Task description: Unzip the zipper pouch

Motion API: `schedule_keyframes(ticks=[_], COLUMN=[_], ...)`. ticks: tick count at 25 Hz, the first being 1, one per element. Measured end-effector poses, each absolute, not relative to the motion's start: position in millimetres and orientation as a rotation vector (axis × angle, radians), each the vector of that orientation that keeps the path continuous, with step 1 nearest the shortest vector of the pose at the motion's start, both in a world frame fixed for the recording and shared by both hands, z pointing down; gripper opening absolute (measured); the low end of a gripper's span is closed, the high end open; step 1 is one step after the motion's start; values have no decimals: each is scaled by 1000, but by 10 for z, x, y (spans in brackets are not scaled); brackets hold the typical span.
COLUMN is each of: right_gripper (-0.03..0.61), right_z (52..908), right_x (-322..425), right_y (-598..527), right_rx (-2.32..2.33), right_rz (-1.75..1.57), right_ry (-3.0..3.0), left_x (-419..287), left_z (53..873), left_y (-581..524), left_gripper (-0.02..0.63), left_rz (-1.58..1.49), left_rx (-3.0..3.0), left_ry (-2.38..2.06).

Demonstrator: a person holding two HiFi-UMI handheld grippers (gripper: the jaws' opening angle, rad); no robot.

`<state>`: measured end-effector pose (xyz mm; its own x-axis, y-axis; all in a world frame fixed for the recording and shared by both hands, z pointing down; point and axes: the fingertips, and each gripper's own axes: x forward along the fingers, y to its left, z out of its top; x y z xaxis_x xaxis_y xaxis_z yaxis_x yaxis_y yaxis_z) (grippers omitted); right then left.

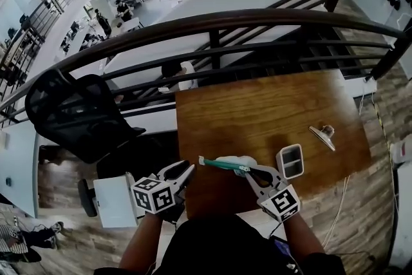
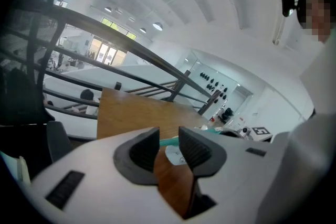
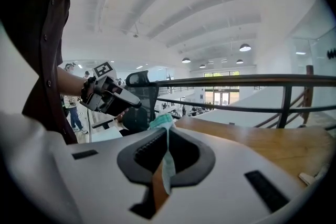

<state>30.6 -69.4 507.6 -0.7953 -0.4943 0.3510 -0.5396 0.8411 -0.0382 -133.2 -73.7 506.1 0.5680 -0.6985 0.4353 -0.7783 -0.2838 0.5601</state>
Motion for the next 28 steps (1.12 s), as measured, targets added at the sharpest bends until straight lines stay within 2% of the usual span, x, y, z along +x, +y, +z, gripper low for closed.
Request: schedule_keyframes(ticks=[12, 26, 28], right_gripper=[5, 5, 5], right_z=[4971, 4933, 4929], right_x=[345, 381, 371], right_y=[-572, -531, -526], right_rx=[805, 796, 797], right_rz=[116, -17, -21], right_ry=[-2656, -2591, -2590], left_x=[-52, 258, 264], left_z=[4685, 4660, 4665], left_y=[-649, -586, -581], left_gripper=[118, 120, 136], left_rz=[177, 250, 254], left_rx=[2254, 2284, 2273], left_ry=[-777, -699, -693])
